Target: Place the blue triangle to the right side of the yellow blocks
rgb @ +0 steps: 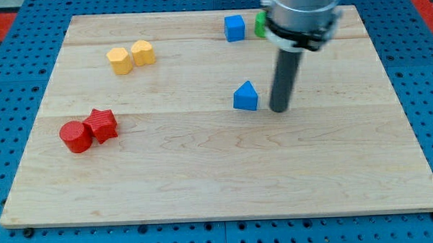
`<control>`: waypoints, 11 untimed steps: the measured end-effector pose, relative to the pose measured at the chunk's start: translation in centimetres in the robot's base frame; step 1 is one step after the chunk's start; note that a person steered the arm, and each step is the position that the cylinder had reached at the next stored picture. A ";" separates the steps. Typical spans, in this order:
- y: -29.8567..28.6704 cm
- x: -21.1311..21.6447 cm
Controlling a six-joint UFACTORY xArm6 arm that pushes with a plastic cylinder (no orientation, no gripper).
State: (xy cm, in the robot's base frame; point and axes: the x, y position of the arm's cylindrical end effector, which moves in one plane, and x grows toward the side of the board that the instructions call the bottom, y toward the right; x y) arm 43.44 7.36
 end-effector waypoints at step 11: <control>-13.0 -8.4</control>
